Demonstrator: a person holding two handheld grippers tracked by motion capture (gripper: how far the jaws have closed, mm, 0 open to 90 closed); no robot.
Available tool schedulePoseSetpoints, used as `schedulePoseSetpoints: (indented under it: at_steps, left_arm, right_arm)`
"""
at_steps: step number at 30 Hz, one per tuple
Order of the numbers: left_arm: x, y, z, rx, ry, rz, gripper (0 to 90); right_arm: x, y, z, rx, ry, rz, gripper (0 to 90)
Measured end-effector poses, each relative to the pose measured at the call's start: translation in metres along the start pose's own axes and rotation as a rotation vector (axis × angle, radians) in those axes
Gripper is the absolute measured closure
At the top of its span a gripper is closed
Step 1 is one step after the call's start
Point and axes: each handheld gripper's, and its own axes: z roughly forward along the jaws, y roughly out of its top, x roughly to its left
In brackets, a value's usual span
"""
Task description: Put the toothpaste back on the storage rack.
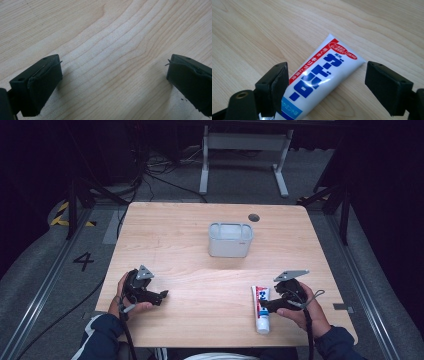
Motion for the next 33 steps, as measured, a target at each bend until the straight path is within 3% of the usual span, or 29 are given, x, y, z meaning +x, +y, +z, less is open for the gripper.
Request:
schedulePoseSetpoints:
  at_steps: [6,9,11,17,24,33]
  left_arm:
    - [0.000,0.000,0.000,0.000,0.000,0.001,0.5]
    - [0.000,0.000,0.000,0.001,0.000,0.001,0.5]
    - [0.000,0.000,0.000,0.000,0.000,0.000,0.4]
    - [0.000,0.000,0.000,0.001,0.000,0.001,0.5]
    - [0.000,0.000,0.000,0.000,0.000,0.000,0.5]
    - [0.000,0.000,0.000,0.001,0.000,0.001,0.5]
  right_arm:
    - [0.006,0.001,0.010,0.042,0.003,0.023,20.3]
    - [0.005,-0.001,0.013,0.051,0.003,0.060,18.2]
    - [0.005,-0.002,0.016,0.062,0.024,0.071,17.2]
    - [0.008,-0.004,0.026,0.092,0.021,0.070,13.7]
    - [0.005,-0.001,0.034,0.119,0.028,0.101,15.3]
    - [0.006,0.005,0.040,0.148,0.000,0.080,15.6]
